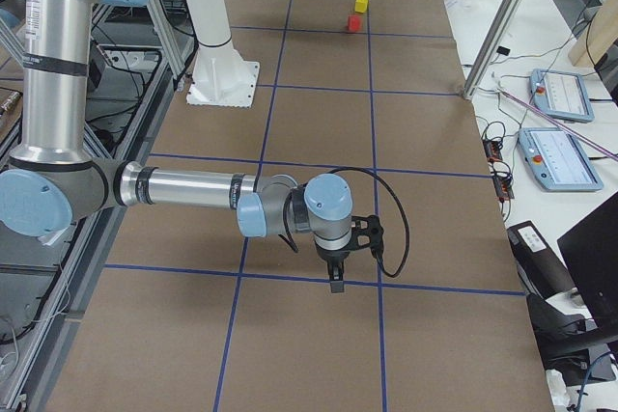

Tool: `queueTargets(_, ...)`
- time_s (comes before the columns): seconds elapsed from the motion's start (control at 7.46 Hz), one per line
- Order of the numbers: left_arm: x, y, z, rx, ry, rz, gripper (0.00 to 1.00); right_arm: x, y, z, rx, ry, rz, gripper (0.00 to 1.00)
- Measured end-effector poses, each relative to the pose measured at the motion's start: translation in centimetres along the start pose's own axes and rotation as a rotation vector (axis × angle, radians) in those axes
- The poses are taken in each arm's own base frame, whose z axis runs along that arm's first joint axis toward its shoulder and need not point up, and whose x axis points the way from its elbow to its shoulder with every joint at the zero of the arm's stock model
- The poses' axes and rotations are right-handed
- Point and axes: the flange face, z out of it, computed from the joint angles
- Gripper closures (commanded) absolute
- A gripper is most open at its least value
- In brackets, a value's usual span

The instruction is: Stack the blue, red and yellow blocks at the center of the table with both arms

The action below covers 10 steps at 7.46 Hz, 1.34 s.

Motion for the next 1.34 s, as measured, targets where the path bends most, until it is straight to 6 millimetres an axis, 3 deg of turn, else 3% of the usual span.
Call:
queueTargets(0.4,1.0,-1.8,-1.0,0.038,-0.003,0.04,0.0,-0.4,0.9,-0.1,0.093,-0.044,-0.043,0.0)
queueTargets(0.54,1.0,-2.0,-1.1,0.041,-0.003,0.043,0.0,-1.9,0.9,-0.5,0.124,-0.091,0.029,0.0)
queueTargets(0.8,1.1,-2.0,-1.1,0.043,0.0,0.047,0.0,-7.5,0.5,0.0,0.128,-0.115,0.198,0.0)
queueTargets(0.94,1.1,-2.0,-1.1,0.042,0.001,0.047,0.0,-10.1,0.6,1.5,0.13,-0.078,0.264,0.0)
queueTargets(1.34,1.0,-1.6,-1.0,0.039,0.002,0.046,0.0,-15.7,3.9,7.3,0.192,0.002,0.382,0.0)
